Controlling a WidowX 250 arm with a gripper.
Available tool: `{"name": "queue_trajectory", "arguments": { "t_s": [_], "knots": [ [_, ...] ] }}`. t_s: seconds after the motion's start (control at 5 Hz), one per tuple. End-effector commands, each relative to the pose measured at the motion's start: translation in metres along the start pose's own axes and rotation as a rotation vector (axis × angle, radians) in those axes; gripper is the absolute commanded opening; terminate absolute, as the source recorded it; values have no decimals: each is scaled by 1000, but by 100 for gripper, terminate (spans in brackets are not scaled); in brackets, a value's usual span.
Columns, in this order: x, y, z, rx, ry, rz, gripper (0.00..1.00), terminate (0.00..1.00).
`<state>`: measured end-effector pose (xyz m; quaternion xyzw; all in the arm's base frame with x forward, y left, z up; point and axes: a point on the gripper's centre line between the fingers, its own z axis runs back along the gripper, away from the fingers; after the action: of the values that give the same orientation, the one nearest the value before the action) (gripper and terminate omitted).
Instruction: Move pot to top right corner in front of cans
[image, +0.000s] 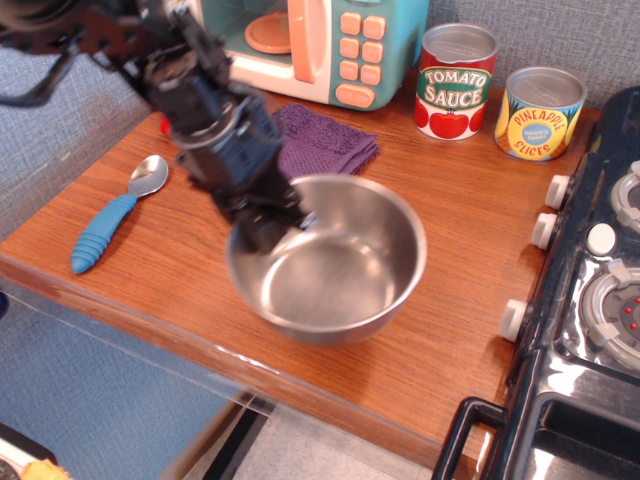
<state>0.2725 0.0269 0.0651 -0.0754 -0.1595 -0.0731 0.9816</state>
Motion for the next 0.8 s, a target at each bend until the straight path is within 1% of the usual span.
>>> {"name": "queue_trajectory", "arguments": {
  "t_s": [0.0,0.2,0.4,0.6],
  "knots": [
    [75,1,-1,1,-71,54,0,0],
    [96,15,-16,11,-52,111,0,0],
    [104,19,-28,27,-31,130,0,0],
    [105,20,-37,29,-13,140,0,0]
  ]
}}
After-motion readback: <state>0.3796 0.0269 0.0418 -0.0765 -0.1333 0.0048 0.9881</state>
